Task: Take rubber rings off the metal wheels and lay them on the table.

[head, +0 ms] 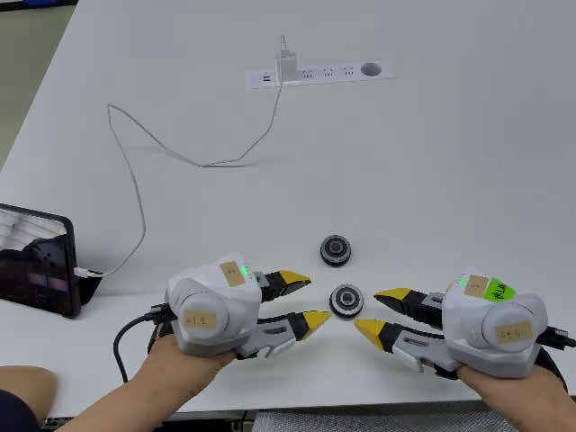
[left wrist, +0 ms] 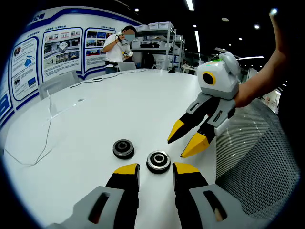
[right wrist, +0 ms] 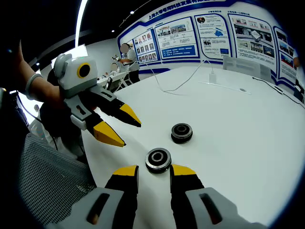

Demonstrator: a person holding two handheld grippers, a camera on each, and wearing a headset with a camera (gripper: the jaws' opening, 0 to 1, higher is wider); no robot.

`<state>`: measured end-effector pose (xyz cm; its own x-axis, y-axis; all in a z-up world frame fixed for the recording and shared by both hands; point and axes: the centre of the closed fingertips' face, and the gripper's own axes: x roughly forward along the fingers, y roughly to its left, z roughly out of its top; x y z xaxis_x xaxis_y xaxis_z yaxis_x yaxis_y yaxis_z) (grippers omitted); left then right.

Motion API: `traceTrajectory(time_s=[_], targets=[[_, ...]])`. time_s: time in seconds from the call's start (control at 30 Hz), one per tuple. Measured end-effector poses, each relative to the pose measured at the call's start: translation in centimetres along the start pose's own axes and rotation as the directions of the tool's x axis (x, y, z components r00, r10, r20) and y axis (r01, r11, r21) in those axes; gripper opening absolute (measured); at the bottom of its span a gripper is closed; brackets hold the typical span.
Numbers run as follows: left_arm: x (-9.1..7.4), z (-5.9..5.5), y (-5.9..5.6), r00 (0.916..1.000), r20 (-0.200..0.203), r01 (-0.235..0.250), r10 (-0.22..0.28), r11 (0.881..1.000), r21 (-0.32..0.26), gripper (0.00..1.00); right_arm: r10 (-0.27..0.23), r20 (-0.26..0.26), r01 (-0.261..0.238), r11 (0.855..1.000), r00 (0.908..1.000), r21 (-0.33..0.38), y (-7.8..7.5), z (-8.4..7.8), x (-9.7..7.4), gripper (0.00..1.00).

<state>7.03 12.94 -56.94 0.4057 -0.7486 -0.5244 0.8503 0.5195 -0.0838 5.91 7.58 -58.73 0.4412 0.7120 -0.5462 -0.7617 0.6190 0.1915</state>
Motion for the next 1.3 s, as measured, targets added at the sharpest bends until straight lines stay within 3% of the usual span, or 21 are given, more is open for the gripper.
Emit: traceTrajectory(time_s=[0.6,0.97,1.3], targets=[[2.6,0.0,-0.4,0.9967,-0.072,0.043,-0.037,0.995,0.084,0.17,-0.006,0.007,0.006,1.0,1.0,0.011,-0.4,-0.2,0.4,0.18],[4.1,0.0,-1.3,0.9916,-0.113,0.079,-0.063,0.987,0.138,0.15,-0.01,0.014,0.01,1.0,0.9999,0.028,-0.6,-0.5,0.6,0.17],[5.0,-0.7,-1.1,0.9858,-0.157,0.087,-0.061,0.982,0.167,0.15,-0.013,0.021,0.012,0.999,0.9997,0.042,-0.9,-0.5,0.6,0.17]])
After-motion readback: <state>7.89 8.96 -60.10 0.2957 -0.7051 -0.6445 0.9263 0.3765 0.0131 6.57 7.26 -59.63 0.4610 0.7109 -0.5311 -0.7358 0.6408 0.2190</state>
